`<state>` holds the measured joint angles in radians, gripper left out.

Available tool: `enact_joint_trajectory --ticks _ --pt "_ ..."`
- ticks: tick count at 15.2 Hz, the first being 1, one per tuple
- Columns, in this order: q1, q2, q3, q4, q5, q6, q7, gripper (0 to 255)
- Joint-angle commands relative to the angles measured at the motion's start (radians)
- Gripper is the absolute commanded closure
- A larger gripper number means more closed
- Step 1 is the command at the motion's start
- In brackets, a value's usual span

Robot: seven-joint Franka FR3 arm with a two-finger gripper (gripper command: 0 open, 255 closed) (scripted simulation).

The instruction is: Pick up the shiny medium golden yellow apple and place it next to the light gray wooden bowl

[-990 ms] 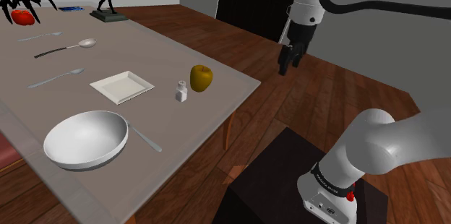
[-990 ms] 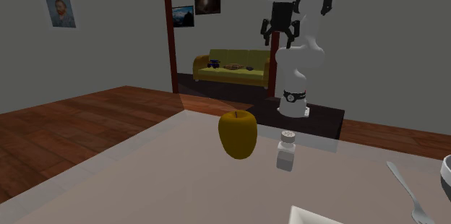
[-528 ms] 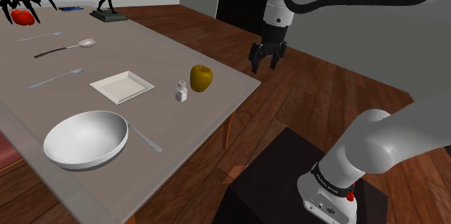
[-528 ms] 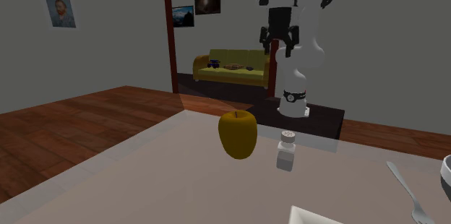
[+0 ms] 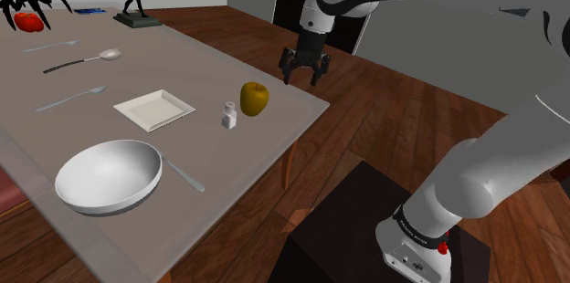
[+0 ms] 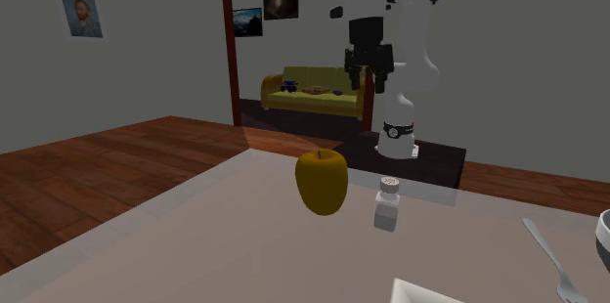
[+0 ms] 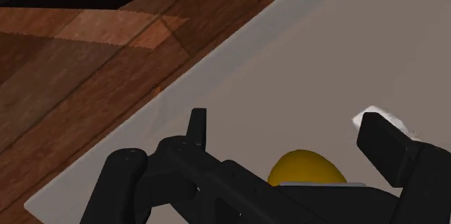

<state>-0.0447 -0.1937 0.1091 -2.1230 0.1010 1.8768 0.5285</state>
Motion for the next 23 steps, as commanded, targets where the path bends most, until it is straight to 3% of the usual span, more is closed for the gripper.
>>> enact_joint_trajectory --ticks 1,14,23 --pt "-0.006 0.073 0.001 0.055 0.016 0.029 0.056 0" --pt "-0.041 0.519 -0.04 0.488 0.112 0.129 0.348 0" --pt "-0.03 0.554 -0.034 0.438 0.116 0.216 0.345 0"
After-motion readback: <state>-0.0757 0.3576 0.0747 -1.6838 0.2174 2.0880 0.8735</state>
